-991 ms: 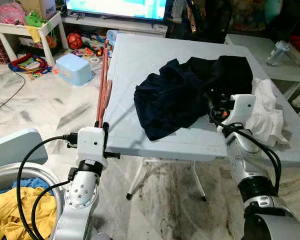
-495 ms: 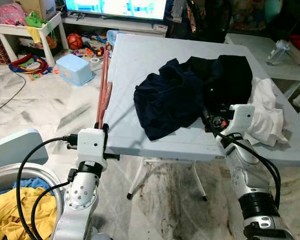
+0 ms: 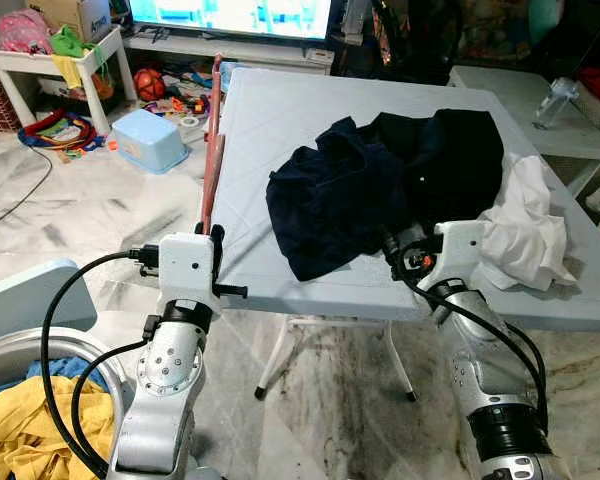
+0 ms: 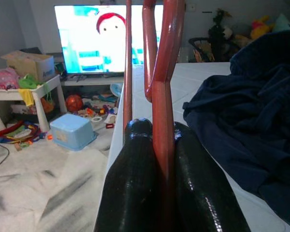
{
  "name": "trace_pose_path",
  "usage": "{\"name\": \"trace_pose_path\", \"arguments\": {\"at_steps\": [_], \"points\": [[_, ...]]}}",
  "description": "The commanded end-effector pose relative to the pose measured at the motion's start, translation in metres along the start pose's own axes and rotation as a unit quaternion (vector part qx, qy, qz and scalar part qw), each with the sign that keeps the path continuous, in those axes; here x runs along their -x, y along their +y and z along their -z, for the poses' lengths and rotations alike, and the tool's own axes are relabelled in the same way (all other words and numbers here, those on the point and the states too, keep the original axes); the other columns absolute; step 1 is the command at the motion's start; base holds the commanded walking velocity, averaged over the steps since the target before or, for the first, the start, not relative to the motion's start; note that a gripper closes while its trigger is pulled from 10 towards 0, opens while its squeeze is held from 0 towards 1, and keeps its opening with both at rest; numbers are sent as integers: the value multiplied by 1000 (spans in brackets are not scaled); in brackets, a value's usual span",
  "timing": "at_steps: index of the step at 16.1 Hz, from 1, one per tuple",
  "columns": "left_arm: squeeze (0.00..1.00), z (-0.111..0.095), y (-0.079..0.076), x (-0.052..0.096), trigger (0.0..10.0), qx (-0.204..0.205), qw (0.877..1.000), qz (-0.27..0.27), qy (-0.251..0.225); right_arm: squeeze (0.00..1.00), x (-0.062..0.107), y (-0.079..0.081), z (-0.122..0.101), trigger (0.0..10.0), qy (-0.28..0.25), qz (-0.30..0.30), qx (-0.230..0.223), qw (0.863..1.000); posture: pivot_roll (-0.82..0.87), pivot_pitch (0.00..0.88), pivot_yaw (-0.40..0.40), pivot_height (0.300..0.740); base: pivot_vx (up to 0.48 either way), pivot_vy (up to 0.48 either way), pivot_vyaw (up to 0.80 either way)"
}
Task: Hang hanger
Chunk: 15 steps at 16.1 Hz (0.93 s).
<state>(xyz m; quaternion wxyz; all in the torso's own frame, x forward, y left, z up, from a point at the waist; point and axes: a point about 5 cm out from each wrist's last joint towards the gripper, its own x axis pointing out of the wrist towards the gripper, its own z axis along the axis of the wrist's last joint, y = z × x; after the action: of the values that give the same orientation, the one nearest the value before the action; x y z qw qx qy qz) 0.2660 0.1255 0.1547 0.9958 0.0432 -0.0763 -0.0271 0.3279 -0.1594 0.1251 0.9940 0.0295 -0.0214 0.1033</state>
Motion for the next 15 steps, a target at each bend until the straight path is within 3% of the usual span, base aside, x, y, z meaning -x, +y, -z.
{"name": "trace_pose_path", "arguments": {"at_steps": [1, 3, 4, 6, 11, 15], "points": [[0, -1, -2, 0, 10000, 6, 1000, 0, -1, 0, 1, 0, -5, 10000, -12, 0, 17, 1000, 101, 67, -88, 740, 0, 0, 0], [0, 0, -1, 0, 10000, -1, 1000, -6, 2, 0, 1, 5, -5, 10000, -1, -26, 18, 1000, 102, 67, -91, 740, 0, 0, 0], [0, 0, -1, 0, 10000, -6, 1000, 3, 1, 59, 1, 9, -6, 10000, 7, -48, -14, 999, 104, 66, -93, 740, 0, 0, 0], [0, 1, -1, 1, 10000, -3, 1000, 8, 3, 0, 1, 10, -6, 10000, 6, -46, -40, 998, 107, 67, -93, 740, 0, -126, 0], [0, 1, -1, 2, 10000, -6, 1000, 14, 4, 0, 0, 13, -3, 10000, 26, -55, -46, 997, 110, 78, -87, 740, 0, -305, 0], [0, 0, -2, 1, 10000, -5, 1000, 19, 2, 0, 0, 21, -10, 10000, 9, -75, -52, 996, 109, 80, -84, 740, 0, -396, 0]]}}
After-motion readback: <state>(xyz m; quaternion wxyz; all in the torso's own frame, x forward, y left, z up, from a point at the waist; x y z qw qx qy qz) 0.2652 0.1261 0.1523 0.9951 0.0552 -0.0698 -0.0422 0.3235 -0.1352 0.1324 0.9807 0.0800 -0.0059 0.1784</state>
